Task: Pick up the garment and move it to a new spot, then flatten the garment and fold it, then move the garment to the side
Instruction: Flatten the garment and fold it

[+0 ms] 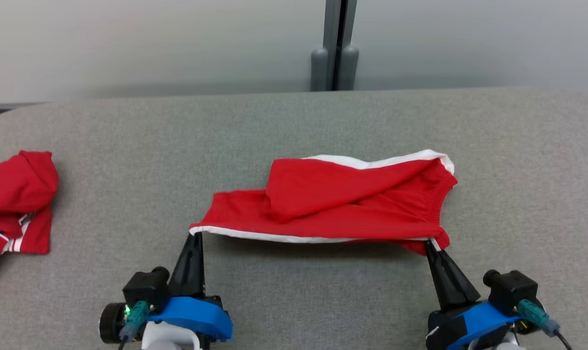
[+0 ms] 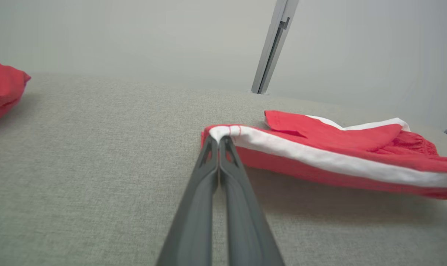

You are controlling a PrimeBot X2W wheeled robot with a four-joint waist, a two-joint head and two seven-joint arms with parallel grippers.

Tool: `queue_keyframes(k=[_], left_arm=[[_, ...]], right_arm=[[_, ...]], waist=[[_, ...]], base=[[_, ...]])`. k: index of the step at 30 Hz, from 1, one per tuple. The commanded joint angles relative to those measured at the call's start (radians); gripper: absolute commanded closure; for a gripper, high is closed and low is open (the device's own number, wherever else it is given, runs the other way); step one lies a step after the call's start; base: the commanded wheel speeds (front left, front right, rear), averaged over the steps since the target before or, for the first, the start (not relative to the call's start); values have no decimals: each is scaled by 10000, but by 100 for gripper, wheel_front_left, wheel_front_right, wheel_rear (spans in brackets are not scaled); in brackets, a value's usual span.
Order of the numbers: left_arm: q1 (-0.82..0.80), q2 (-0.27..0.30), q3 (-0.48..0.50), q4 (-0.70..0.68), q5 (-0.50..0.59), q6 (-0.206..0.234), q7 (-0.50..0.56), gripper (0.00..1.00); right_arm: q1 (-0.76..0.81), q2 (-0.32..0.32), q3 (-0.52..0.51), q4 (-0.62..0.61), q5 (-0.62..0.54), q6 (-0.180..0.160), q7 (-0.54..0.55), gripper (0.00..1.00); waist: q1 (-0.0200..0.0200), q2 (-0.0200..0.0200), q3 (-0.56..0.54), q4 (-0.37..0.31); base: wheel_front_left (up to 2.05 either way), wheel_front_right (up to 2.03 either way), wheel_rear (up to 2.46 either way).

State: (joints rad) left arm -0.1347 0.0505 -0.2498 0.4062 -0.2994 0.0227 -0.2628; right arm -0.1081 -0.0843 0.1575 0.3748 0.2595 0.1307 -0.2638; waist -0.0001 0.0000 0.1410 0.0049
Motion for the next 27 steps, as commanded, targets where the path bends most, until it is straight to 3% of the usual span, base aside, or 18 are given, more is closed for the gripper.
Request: queue_keyframes(k=[1, 5, 14, 21, 27], left_arm=[[31, 1, 178, -201, -26, 40, -29, 100], [-213, -4, 769, -814, 227, 12, -30, 100], [-2396, 411, 2299, -1904, 1346, -643, -29, 100], [-3709, 500, 2261, -1456, 1826, -827, -29, 100], [-5323, 453, 2233, -457, 2228, -593, -27, 100]], right_arm=[[73, -94, 49, -275, 74, 1, -9, 100], [-305, -385, 316, -977, 190, 1, -10, 100], [-2631, -1640, 1069, -2194, 896, 0, -9, 100], [-4030, -2098, 1491, -1776, 1370, 0, -9, 100], [-6035, -2322, 1840, -902, 1101, 1, -10, 100]], waist=[[1, 0, -351, -207], [1, 0, -921, -371], [1, 0, -1466, -483], [1, 0, -1238, -314], [1, 0, -135, -192]], base=[[0, 0, 0], [0, 0, 0], [0, 0, 0], [0, 0, 0], [0, 0, 0]])
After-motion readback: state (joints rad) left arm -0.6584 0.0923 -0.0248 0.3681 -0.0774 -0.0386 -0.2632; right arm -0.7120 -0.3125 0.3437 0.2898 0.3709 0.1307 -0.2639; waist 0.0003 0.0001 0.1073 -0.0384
